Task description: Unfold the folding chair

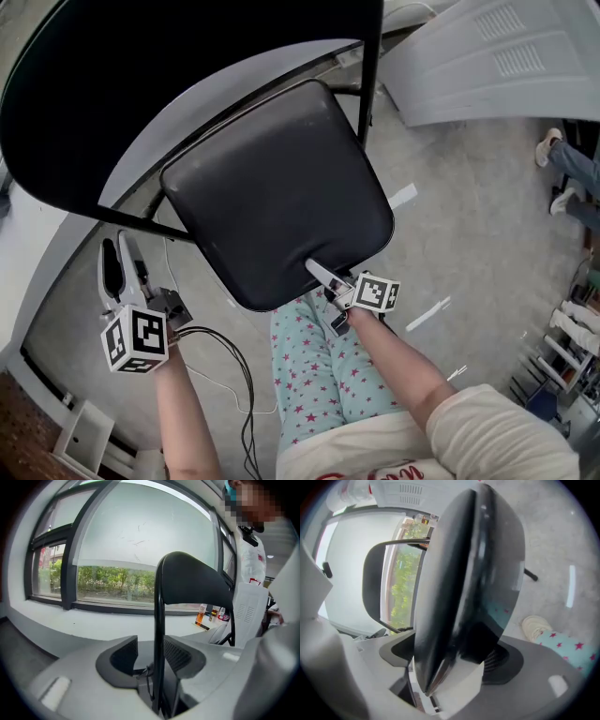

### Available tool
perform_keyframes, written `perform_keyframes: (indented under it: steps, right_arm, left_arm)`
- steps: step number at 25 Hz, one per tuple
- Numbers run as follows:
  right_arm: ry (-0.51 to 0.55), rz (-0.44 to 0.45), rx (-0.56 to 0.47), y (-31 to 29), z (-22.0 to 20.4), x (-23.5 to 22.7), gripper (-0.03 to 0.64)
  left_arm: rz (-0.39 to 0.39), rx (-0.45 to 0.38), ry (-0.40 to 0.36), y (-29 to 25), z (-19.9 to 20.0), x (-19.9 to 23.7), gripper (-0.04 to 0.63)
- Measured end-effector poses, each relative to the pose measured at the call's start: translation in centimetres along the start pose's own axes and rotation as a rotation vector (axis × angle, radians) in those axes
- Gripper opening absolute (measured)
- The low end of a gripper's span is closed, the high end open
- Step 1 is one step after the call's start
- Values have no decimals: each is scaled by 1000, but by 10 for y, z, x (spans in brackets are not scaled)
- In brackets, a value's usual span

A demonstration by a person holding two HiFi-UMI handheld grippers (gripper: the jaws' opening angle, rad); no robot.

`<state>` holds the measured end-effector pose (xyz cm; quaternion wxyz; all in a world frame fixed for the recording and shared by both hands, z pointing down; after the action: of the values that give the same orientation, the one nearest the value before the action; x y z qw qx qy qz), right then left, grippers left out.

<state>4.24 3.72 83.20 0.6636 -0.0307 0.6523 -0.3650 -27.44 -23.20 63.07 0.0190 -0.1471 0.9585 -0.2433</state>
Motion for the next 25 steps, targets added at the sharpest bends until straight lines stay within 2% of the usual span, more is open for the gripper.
perform_keyframes:
  steps: [3,6,11,15,17,21,23,25]
  right_arm:
    - [-10,-119,5,4,3,6,470]
    - [-36,-197,16,10,3,8,482]
    - [-111,-337,-4,30,-3,23,486]
    - [-197,-354,-17,56,-24,64,511]
    - [-125,-342,9,63,-33,104,494]
    - [178,-249,63,58,-35,203,459]
    - [294,-187,61,58,-35,250,448]
    - [404,-134,41,62,-36,293,406]
  left_arm:
    - [71,41,30,31,-13,-1,163]
    - [96,91,76,59,-19,-9,161]
    - [29,141,62,88,-13,-32,161]
    - [-59,142,33,102,5,-54,161]
    - [-103,129,28,110,22,-65,161]
    - [-134,76,33,126,58,-77,161]
    - [-136,58,55,137,74,-79,160]
    - [-155,43,65,149,91,-80,160]
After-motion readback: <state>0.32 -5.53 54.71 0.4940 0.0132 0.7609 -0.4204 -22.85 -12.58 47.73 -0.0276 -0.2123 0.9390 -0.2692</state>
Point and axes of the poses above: the fingertips, and each gripper's own axes: y backward along the fingers, x to its left, z out of its top, the point moved 10 cm from there along y, backward along the fingers, and after that the axes turned 7 degrees about -y, right-handed, at the moved point
